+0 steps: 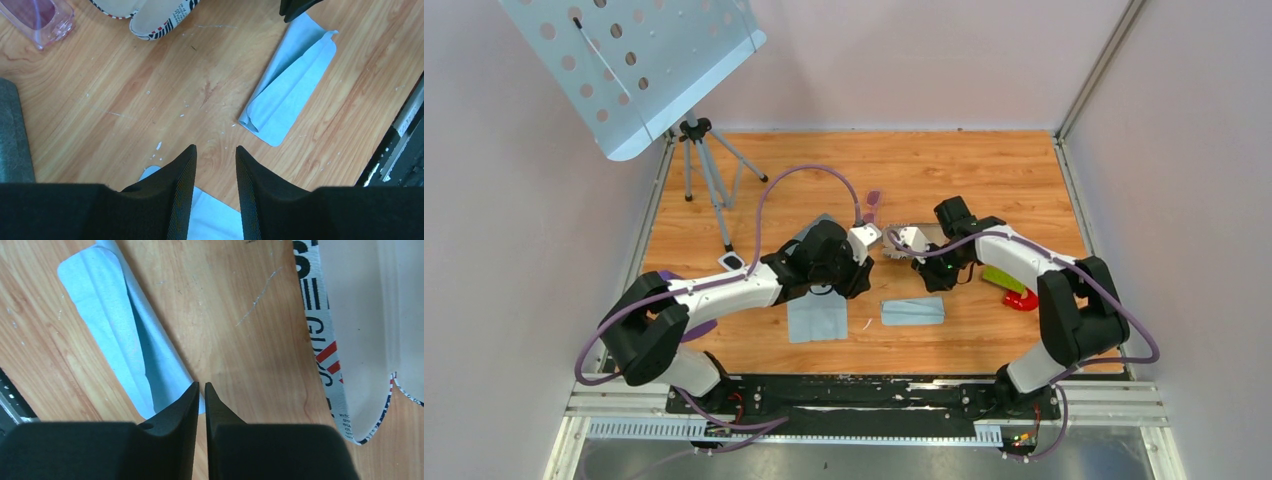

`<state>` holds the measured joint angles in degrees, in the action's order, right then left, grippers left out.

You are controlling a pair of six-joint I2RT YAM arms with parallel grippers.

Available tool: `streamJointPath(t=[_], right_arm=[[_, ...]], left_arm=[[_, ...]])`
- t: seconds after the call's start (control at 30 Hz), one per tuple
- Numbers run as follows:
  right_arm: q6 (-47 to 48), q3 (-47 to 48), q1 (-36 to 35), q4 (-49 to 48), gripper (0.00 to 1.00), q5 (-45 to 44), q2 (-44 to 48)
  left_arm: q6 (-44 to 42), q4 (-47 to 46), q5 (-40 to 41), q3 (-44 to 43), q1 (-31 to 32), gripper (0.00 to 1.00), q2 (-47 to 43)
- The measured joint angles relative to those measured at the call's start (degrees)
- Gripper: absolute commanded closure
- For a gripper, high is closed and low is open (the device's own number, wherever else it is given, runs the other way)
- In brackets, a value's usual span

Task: Organize the sunglasses
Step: Fold the glasses cleaning cloth at the center of the board.

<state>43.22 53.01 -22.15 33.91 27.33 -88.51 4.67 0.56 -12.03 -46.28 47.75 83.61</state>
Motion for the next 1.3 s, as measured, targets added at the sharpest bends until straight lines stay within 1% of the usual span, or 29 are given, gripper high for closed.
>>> streamJointPath(t=[0.43, 0.67, 0.97, 1.3], right_arm=[[0.1, -2.0, 0.0, -0.9, 0.89, -0.3, -0.2], [0.8, -2.2, 0.0, 0.0, 0.89, 1.6, 0.1], [1.9, -3.0, -0.5, 1.3, 0.88, 4.4, 1.3], [2.4, -3.1, -0.7, 1.9, 0.88, 4.9, 1.3]], left_arm=[[2.0, -0.4, 2.4, 0.1, -0.7, 0.62, 0.0], [2.0, -0.4, 2.9, 0.1, -0.7, 0.61, 0.0], [2.5, 0.9, 6.4, 0.1, -0.7, 0.61, 0.0], [2.5, 1.9, 7.3, 0.1, -0.8, 0.61, 0.1]])
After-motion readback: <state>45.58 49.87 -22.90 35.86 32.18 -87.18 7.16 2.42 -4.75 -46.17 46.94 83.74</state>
